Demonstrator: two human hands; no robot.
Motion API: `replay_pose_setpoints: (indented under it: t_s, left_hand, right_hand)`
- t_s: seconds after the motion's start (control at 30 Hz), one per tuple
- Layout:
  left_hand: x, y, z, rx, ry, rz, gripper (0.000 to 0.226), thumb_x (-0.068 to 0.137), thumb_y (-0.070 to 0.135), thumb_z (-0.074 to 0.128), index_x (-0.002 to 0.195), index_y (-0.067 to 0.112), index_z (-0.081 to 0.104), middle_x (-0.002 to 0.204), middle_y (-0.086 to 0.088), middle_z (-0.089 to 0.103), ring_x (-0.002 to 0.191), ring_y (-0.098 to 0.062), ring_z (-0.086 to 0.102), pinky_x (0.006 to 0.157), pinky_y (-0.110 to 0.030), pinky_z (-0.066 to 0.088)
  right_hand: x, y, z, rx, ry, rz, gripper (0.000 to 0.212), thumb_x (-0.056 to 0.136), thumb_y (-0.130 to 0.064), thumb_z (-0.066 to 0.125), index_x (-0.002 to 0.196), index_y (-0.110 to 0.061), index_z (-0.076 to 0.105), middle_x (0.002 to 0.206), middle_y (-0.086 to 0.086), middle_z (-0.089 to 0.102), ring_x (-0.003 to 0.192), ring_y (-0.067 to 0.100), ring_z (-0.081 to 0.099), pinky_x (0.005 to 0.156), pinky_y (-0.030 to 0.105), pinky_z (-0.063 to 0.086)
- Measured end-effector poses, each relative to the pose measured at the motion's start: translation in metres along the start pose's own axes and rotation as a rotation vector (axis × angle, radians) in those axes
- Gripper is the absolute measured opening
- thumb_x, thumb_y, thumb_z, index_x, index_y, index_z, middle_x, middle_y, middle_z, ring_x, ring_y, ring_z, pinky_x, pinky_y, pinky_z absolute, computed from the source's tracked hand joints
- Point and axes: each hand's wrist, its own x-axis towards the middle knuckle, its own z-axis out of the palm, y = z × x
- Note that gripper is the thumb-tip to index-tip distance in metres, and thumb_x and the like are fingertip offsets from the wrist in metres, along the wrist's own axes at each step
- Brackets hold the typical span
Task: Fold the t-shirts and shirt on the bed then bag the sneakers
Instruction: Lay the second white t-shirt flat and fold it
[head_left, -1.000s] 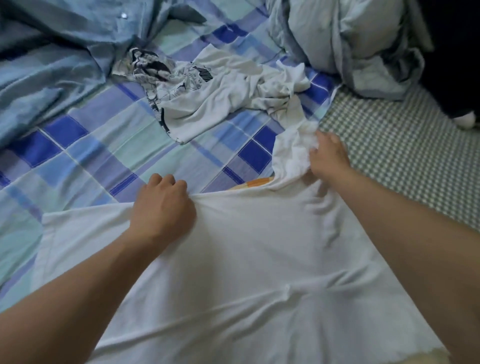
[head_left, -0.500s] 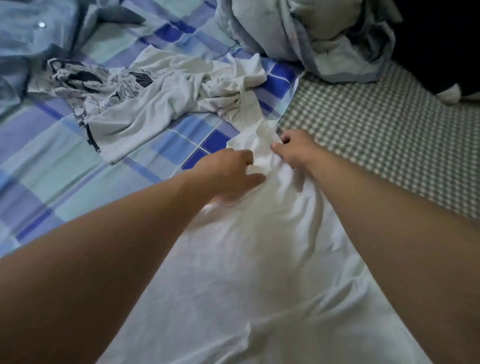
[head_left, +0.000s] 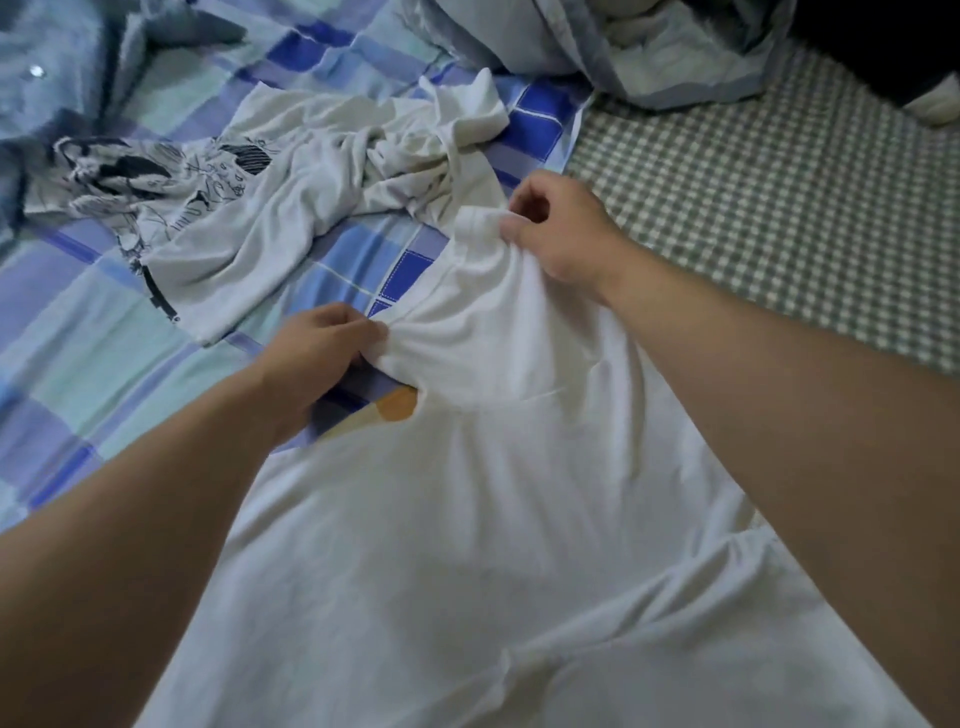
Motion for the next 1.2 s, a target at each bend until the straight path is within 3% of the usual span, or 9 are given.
replay_pose_setpoints:
  t_s: [0.1, 0.2, 0.33, 0.47, 0.57, 0.73, 0.93, 1.03, 1.2]
  left_hand:
    - [-0.006, -0.003, 0.001, -0.027, -0.019, 0.006, 0.019, 0.090, 0.006, 0.070, 0.082, 0.015, 0.056, 0.064, -0.008, 0.060, 0.050, -0.023, 0.063, 0.052, -0.028, 0.051]
    - [-0.004, -0.004, -0.001, -0.093, -0.027, -0.003, 0.022, 0.086, -0.001, 0.072, 0.095, 0.013, 0.057, 0.078, -0.010, 0.061, 0.060, -0.025, 0.066, 0.066, -0.040, 0.058]
    - [0.002, -0.008, -0.011, -0.294, -0.022, 0.028, 0.024, 0.091, -0.004, 0.066, 0.107, 0.012, 0.064, 0.086, -0.005, 0.071, 0.081, -0.024, 0.068, 0.093, -0.046, 0.056]
    - [0.002, -0.005, -0.014, -0.252, 0.005, -0.003, 0.031, 0.089, -0.003, 0.069, 0.117, 0.009, 0.068, 0.111, -0.013, 0.074, 0.095, -0.028, 0.073, 0.090, -0.043, 0.059]
    - [-0.008, 0.016, -0.005, -0.148, 0.069, 0.013, 0.018, 0.084, -0.008, 0.067, 0.096, 0.006, 0.070, 0.078, -0.010, 0.075, 0.065, -0.022, 0.071, 0.061, -0.030, 0.058]
    - [-0.071, 0.046, 0.002, -0.138, 0.048, 0.394, 0.024, 0.080, -0.003, 0.073, 0.080, 0.020, 0.069, 0.074, -0.001, 0.064, 0.075, -0.020, 0.058, 0.077, -0.034, 0.047]
    - [-0.158, -0.013, 0.016, 0.464, -0.317, 0.677, 0.023, 0.086, 0.017, 0.072, 0.102, 0.034, 0.070, 0.106, 0.014, 0.070, 0.107, -0.010, 0.064, 0.098, -0.025, 0.045]
    - [-0.144, -0.045, 0.015, 0.758, -0.194, 0.847, 0.043, 0.082, 0.011, 0.053, 0.118, 0.028, 0.070, 0.124, 0.010, 0.061, 0.120, -0.016, 0.054, 0.105, -0.034, 0.040]
    - [-0.094, -0.046, 0.008, 1.075, 0.008, 0.798, 0.042, 0.078, 0.013, 0.063, 0.119, 0.018, 0.071, 0.116, -0.008, 0.065, 0.099, -0.039, 0.059, 0.088, -0.049, 0.048]
  right_hand:
    - [0.006, -0.013, 0.008, -0.002, -0.155, 0.146, 0.019, 0.088, -0.020, 0.074, 0.101, -0.017, 0.062, 0.096, 0.000, 0.067, 0.082, 0.012, 0.061, 0.076, 0.030, 0.053]
    - [0.016, -0.026, 0.012, -0.259, -0.284, 0.237, 0.023, 0.087, -0.027, 0.076, 0.104, -0.012, 0.070, 0.096, 0.001, 0.068, 0.084, 0.015, 0.064, 0.069, 0.026, 0.050]
    - [0.028, -0.035, 0.020, -0.044, -0.074, 0.069, 0.014, 0.081, -0.016, 0.077, 0.077, -0.013, 0.064, 0.074, -0.004, 0.057, 0.071, 0.010, 0.050, 0.063, 0.025, 0.040]
    - [0.023, -0.021, 0.029, -0.045, -0.113, 0.092, 0.016, 0.079, -0.016, 0.080, 0.079, -0.015, 0.064, 0.076, -0.003, 0.059, 0.072, 0.013, 0.052, 0.067, 0.030, 0.046]
    - [0.013, -0.030, 0.022, 0.011, -0.062, 0.068, 0.019, 0.079, -0.020, 0.079, 0.081, -0.008, 0.064, 0.074, -0.002, 0.059, 0.070, 0.012, 0.051, 0.065, 0.034, 0.047]
    - [-0.063, -0.066, -0.046, 0.312, -0.040, -0.057, 0.014, 0.084, -0.009, 0.078, 0.086, -0.015, 0.065, 0.078, -0.005, 0.064, 0.076, 0.007, 0.057, 0.074, 0.025, 0.048]
    - [-0.218, -0.011, -0.089, 0.126, -0.185, 0.078, 0.037, 0.078, 0.010, 0.074, 0.072, -0.026, 0.066, 0.096, -0.009, 0.074, 0.099, 0.011, 0.066, 0.096, 0.033, 0.050]
    - [-0.256, 0.034, -0.075, -0.284, -0.310, -0.002, 0.046, 0.081, 0.006, 0.057, 0.075, -0.039, 0.065, 0.106, -0.024, 0.065, 0.112, 0.007, 0.055, 0.104, 0.030, 0.041]
    - [-0.205, 0.044, -0.070, -0.260, 0.062, 0.193, 0.035, 0.095, 0.000, 0.052, 0.109, -0.027, 0.068, 0.116, -0.008, 0.054, 0.105, 0.011, 0.055, 0.100, 0.032, 0.046]
